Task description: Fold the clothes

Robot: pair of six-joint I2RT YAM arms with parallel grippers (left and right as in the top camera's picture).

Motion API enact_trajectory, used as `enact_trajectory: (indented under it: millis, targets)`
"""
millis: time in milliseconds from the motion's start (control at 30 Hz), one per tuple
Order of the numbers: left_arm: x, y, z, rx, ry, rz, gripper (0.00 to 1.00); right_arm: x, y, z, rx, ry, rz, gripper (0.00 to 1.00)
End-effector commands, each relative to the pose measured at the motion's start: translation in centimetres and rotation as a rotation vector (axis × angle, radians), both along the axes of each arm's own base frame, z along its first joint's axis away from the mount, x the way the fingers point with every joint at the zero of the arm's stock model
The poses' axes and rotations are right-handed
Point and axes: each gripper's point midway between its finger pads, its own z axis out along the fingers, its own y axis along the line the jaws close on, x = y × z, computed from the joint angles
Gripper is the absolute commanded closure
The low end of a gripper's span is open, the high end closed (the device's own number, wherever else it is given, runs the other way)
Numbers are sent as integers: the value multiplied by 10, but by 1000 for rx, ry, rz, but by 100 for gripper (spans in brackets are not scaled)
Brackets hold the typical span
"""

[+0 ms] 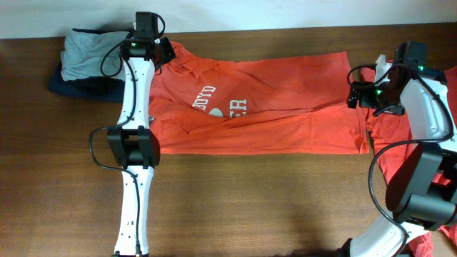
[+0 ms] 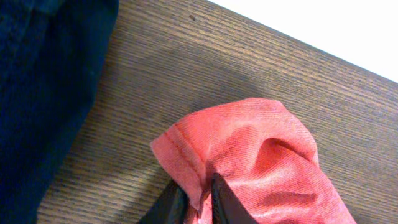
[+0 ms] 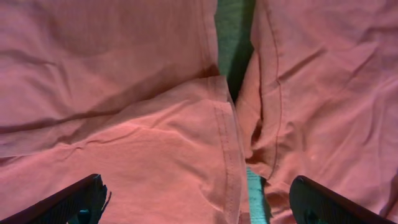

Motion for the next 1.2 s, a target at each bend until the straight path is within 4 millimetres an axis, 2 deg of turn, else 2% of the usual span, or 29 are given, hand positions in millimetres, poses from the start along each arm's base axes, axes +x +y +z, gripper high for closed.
enact_trajectory:
  millis: [0,100,333,467,500,633,833,900,933,1000,1067,1100,1167]
  targets:
    - [6,2,32,15,-66,-19,80,4,6,4,17,-20,24,1]
    - [8,9,32,39,-73,-12,75,4,6,4,16,-19,24,1]
    - [11,21,34,62,-86,17,76,4,6,4,16,-19,24,1]
    - [12,21,35,60,-89,17,91,4,6,4,16,-19,24,1]
    - [12,21,35,60,-89,17,99,4,6,4,16,-19,24,1]
    - [12,22,39,59,-96,17,99,8,4,5,6,-38,33,1]
    - [13,22,57,58,-122,18,99,8,5,5,3,-37,45,1]
    - [12,22,57,58,-121,18,92,6,5,5,4,-31,45,1]
    - [12,22,56,59,-116,18,84,5,5,4,6,-26,45,1]
    - [11,22,55,64,-111,12,60,5,5,4,6,-25,45,1]
    - [10,22,55,84,-109,-13,50,5,5,4,6,-26,45,1]
    - [10,22,54,95,-107,-26,40,5,5,5,6,-27,45,1]
    - [9,22,53,107,-102,-41,38,6,5,5,5,-31,45,1]
